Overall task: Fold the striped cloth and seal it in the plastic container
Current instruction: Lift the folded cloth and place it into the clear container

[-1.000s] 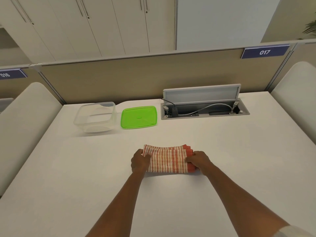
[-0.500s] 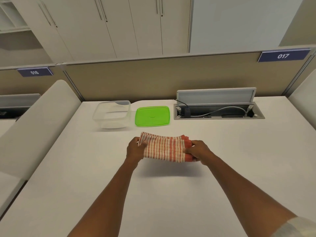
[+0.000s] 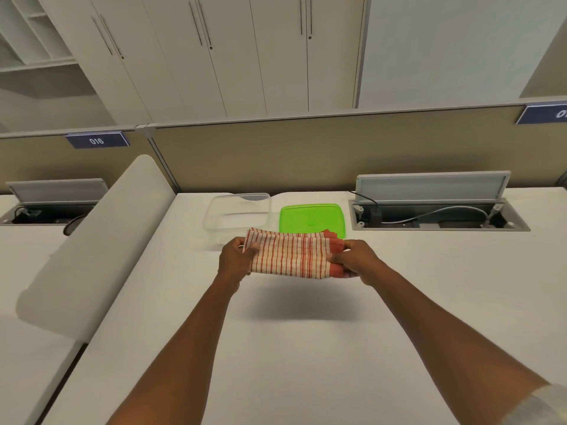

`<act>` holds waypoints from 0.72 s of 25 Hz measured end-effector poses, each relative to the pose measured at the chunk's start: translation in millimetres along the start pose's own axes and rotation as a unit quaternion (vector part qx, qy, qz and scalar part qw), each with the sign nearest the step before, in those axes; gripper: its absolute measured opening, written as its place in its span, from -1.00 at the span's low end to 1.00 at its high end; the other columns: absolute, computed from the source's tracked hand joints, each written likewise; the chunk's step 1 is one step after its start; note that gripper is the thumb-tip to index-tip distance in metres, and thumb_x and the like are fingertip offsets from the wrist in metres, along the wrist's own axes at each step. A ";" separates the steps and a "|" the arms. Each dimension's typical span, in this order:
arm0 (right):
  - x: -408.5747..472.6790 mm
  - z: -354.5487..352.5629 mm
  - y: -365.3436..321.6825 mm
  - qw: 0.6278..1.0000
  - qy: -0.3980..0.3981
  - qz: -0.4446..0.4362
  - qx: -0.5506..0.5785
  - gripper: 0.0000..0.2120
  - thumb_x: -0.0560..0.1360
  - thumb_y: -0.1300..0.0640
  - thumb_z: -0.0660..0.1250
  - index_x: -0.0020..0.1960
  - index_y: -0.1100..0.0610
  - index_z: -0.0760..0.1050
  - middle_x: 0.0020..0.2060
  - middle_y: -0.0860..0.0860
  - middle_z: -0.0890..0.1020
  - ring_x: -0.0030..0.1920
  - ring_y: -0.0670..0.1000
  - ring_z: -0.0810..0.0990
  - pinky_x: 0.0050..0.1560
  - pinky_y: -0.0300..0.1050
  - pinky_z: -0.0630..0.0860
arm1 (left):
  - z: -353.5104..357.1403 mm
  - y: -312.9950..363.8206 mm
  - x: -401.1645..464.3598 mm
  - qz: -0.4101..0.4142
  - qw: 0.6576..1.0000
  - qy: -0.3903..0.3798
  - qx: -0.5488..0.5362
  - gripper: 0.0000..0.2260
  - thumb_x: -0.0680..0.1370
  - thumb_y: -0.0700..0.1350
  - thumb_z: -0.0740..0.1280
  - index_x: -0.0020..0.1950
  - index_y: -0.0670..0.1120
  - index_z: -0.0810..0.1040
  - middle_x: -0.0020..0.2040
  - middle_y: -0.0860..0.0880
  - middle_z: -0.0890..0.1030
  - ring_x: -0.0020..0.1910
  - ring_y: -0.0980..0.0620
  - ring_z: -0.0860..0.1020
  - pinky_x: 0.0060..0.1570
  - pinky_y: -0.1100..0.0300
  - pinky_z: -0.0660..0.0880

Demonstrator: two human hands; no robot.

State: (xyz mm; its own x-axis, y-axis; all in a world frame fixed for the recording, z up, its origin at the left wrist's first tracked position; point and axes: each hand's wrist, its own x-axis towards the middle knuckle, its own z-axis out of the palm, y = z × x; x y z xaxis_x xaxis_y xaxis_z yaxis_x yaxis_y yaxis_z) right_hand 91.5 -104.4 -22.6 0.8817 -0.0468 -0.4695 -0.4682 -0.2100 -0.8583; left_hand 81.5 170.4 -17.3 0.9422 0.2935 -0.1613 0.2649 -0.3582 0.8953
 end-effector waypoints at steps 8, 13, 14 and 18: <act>64.0 94.9 -89.0 0.999 0.017 -0.043 -0.015 -0.81 0.42 0.27 0.46 0.03 0.24 0.58 0.03 0.23 0.67 -0.06 0.20 0.68 -0.07 0.13 0.64 | -95.3 14.6 121.5 0.019 0.999 0.003 0.031 -0.80 0.53 -0.07 0.42 0.11 -0.11 0.61 -0.04 -0.06 0.68 -0.14 -0.02 0.66 -0.39 0.21 0.49; 112.3 137.0 -127.9 0.990 0.070 -0.062 -0.109 -0.76 0.37 0.14 0.47 -0.03 0.25 0.62 -0.08 0.18 0.68 -0.06 0.18 0.65 -0.04 0.04 0.58 | -119.5 9.6 187.4 0.041 0.997 0.023 0.067 -0.78 0.52 -0.09 0.44 0.11 -0.15 0.63 -0.03 -0.11 0.69 -0.15 -0.05 0.64 -0.42 0.19 0.48; 123.4 145.4 -132.3 0.986 0.087 -0.060 -0.128 -0.78 0.36 0.12 0.48 -0.07 0.24 0.63 -0.12 0.15 0.67 -0.06 0.16 0.63 -0.06 0.00 0.56 | -121.4 6.8 199.9 0.040 0.996 0.025 0.082 -0.77 0.52 -0.08 0.44 0.12 -0.16 0.63 -0.02 -0.11 0.69 -0.14 -0.06 0.65 -0.42 0.18 0.51; 156.5 169.4 -136.7 0.963 0.133 -0.058 -0.227 -0.72 0.37 0.02 0.48 -0.08 0.24 0.66 -0.11 0.12 0.67 -0.01 0.11 0.61 0.02 -0.02 0.55 | -118.2 -6.4 235.3 0.057 0.976 0.044 0.206 -0.75 0.54 -0.03 0.40 0.15 -0.14 0.64 0.02 -0.09 0.70 -0.11 -0.05 0.67 -0.19 0.15 0.59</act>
State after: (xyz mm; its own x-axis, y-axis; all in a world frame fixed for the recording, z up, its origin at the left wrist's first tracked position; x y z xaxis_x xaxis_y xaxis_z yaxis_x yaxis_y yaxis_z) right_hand 283.6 82.4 -13.8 0.9384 -0.2332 -0.2550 -0.3455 -0.6320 -0.6936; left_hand 277.3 346.6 -11.9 0.9539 0.2996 -0.0178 0.2365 -0.7142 0.6588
